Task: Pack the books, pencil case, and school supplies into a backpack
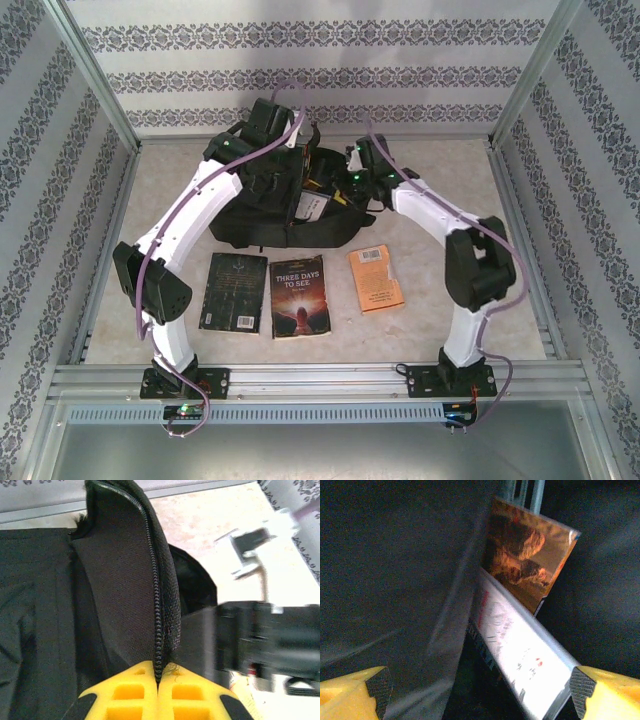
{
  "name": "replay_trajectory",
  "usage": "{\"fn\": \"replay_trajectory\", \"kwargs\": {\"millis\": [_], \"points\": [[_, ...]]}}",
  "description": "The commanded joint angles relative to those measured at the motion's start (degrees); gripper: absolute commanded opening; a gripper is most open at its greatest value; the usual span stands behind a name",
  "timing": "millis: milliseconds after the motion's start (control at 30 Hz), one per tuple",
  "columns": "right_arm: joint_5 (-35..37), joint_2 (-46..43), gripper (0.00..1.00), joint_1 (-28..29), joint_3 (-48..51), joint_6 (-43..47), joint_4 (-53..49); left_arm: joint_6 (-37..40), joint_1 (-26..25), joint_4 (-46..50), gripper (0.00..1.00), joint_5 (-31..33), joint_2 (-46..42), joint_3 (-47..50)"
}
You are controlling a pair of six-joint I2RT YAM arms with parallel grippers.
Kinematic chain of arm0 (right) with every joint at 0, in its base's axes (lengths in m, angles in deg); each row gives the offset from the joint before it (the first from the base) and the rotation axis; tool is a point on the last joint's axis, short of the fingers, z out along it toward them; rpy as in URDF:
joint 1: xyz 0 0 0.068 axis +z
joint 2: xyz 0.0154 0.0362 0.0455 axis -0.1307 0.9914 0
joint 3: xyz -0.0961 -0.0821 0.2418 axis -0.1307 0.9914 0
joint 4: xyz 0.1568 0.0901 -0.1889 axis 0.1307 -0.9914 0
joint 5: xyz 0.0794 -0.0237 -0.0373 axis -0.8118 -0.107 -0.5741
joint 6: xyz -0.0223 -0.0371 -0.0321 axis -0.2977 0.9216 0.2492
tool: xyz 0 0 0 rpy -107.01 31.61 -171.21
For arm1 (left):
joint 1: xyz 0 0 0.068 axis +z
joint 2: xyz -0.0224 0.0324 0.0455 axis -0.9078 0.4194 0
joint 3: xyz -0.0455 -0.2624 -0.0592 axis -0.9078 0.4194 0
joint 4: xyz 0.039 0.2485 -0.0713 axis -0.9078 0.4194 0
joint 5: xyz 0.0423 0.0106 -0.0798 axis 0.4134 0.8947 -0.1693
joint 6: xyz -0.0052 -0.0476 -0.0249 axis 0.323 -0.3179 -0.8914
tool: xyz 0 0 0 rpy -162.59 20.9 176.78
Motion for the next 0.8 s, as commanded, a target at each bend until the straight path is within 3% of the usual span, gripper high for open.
{"fn": "replay_trajectory", "kwargs": {"millis": [0,100,300,567,767], "points": [[8.5,-8.5,0.94,-1.0,3.2,9.4,-9.2,-1.8,0.1,-5.7,0.00,-2.0,-2.0,2.6],[13.6,-13.5,0.94,-1.8,9.3,9.9,-11.3,-2.8,0.2,-7.7,0.00,-2.5,-2.5,5.9],[15.8,-21.6,0.89,-7.0,24.4,8.7,-12.3,-5.5,0.2,-10.6,0.00,-5.6,-2.5,11.3],[11.9,-16.8,0.88,-7.7,34.7,9.5,-10.7,-10.3,-1.3,-17.2,0.00,-9.0,-0.9,19.5],[8.6,-15.3,0.84,-4.6,37.0,8.5,-8.5,-12.2,-2.0,-20.1,0.00,-9.4,-0.7,23.0]]}}
